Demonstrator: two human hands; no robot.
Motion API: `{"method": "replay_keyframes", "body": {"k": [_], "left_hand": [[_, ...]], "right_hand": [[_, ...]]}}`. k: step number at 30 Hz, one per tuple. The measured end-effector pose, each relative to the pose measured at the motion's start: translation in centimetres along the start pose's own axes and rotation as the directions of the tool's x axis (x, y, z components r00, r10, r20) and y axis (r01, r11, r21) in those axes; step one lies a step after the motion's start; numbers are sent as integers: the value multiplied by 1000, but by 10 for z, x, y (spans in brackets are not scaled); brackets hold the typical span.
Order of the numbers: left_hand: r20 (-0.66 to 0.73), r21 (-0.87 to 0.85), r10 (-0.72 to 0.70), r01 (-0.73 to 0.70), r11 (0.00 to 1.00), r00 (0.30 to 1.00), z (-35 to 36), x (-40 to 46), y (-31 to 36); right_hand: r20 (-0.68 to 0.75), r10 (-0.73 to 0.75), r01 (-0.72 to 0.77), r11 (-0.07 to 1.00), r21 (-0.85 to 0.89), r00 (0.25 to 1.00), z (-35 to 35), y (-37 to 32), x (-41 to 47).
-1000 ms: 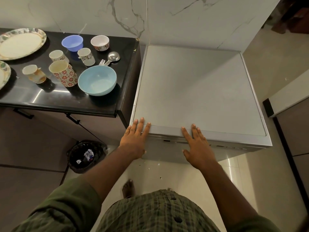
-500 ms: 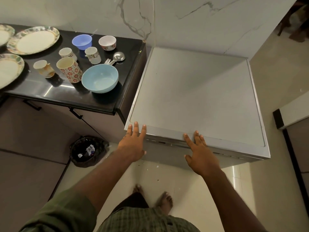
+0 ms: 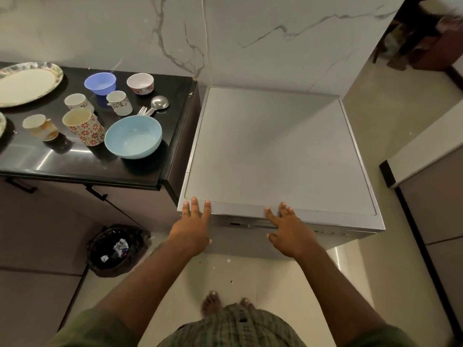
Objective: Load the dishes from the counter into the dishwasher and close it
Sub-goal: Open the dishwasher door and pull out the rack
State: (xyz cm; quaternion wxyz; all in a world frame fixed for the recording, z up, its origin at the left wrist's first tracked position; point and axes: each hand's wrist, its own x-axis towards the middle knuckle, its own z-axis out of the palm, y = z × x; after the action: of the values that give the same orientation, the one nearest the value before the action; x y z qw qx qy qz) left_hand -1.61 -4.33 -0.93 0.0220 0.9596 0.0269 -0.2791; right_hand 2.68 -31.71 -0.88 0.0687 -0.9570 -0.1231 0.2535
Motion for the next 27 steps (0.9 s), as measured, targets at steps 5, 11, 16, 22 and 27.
{"method": "replay_keyframes", "body": {"k": [5, 11, 16, 22, 27], "left_hand": [[-34, 24, 4, -3, 1000, 999, 4, 0, 1], [-53, 25, 6, -5, 1000, 999, 8, -1, 5], [-75, 8, 20, -20, 1000, 997, 8, -1, 2], [-96, 16, 18, -17, 1000, 995, 8, -1, 3], [-88, -12, 8, -9, 1000, 996, 9, -5, 5]], "right_hand": [[-24, 23, -23, 1000, -10, 999, 2, -8, -3], [-36, 75, -76, 997, -34, 997, 6, -15, -13], [10, 62, -61, 994, -90, 998, -6, -16, -10], [25, 55, -52, 991, -127, 998, -10, -17, -5], [28, 43, -39, 990, -137, 999, -8, -13, -5]]}}
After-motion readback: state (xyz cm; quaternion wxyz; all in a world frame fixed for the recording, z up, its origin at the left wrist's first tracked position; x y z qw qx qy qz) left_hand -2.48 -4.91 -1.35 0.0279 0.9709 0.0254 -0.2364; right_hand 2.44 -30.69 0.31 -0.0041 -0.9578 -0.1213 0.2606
